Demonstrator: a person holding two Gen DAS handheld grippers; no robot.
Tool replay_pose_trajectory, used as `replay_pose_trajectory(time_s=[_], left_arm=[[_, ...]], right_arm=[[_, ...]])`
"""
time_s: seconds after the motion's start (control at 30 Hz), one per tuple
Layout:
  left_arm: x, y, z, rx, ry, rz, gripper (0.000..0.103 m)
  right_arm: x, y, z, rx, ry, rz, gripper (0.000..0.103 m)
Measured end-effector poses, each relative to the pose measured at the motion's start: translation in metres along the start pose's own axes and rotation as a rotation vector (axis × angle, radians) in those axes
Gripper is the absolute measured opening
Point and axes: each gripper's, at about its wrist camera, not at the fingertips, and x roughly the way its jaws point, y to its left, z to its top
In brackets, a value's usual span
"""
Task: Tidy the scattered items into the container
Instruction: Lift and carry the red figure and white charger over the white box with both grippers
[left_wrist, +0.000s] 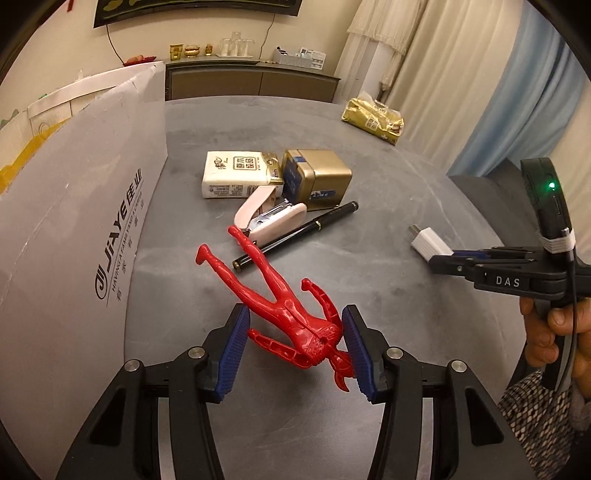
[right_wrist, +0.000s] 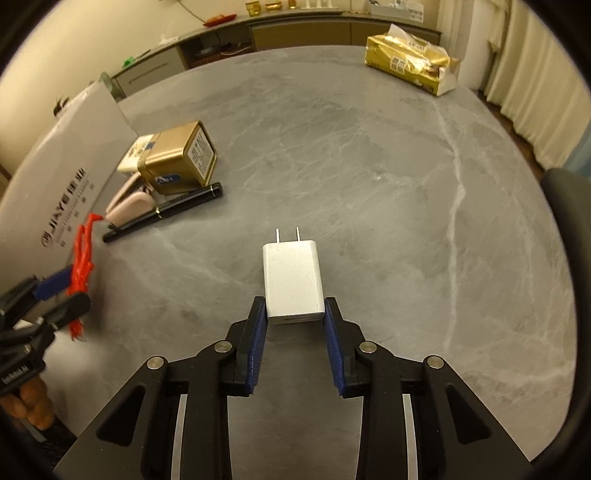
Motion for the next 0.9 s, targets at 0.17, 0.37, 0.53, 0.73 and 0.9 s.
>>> replay_pose_trajectory(time_s=[0.17, 0.37, 0.53, 0.73, 0.9], left_arm=[[-0.005, -0.006, 0.001, 0.002, -0.018, -0.020, 0.053], [-0.010, -0.007, 0.002, -0.006, -0.034, -0.029, 0.053], [-0.012, -0.008, 0.001, -0.008, -0.033, -0.023, 0.053], [-0.022, -0.015, -0.005, 0.000, -0.038, -0.013, 0.053], [-0.036, -0.025, -0.021, -0.011, -0.041, -0.007, 0.053]], right_arm=[[-0.004, -0.006, 0.002, 0.047, -0.009, 0.055, 0.032], [-0.009, -0.002, 0.002, 0.047, -0.028, 0.069, 0.032], [-0.014, 0.003, 0.000, 0.044, -0.038, 0.077, 0.032], [-0.022, 0.013, -0.006, 0.030, -0.055, 0.085, 0.032], [-0.029, 0.026, -0.012, 0.011, -0.073, 0.104, 0.032]])
